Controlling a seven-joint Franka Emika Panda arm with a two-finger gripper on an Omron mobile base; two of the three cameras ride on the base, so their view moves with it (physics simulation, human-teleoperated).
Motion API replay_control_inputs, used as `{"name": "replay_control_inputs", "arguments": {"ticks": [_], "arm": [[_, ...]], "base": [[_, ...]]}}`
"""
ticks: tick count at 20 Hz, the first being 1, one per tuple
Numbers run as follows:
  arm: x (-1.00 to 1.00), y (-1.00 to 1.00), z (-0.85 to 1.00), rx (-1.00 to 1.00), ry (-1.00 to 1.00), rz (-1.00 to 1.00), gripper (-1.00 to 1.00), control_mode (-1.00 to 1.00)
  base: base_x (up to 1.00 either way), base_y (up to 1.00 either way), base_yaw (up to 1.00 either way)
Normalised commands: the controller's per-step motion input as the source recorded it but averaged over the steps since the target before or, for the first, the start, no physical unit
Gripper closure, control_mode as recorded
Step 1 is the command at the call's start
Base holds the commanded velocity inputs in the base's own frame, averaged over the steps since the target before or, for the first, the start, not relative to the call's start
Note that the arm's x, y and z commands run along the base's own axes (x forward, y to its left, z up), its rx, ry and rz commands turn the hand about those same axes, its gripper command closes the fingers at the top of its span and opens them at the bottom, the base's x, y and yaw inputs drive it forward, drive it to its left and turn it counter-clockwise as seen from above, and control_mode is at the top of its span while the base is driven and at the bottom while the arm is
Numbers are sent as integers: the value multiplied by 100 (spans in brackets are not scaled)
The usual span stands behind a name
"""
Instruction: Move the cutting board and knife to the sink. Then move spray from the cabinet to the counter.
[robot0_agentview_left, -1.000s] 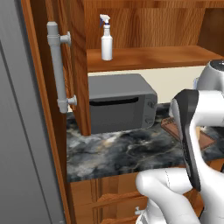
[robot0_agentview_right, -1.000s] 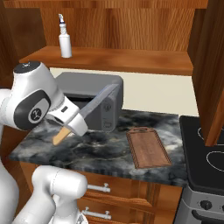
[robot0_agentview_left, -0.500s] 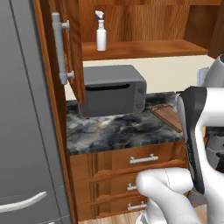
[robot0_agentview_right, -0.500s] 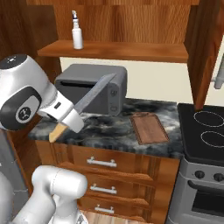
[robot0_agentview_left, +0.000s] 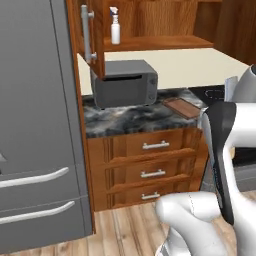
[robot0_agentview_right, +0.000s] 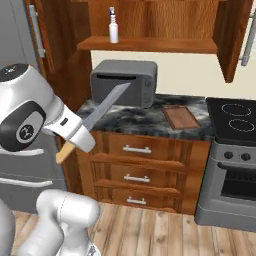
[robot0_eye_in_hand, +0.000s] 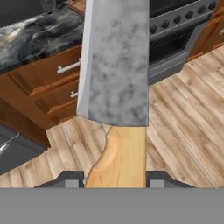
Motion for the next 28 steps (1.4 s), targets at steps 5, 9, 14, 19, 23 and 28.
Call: {"name": "replay_control_inputs", "arguments": {"ticks": [5,9,14,19,23,28], "arm": [[0,0,0,0,0,0,100,100],[0,0,0,0,0,0,100,100],[0,0,0,0,0,0,100,100],[0,0,0,0,0,0,100,100],[0,0,0,0,0,0,100,100],[0,0,0,0,0,0,100,100]], "base": [[-78,-5,-46],[0,-27,-71],[0,-43,-61],[0,-66,-60],[0,-38,-70],[7,-26,-68]]}}
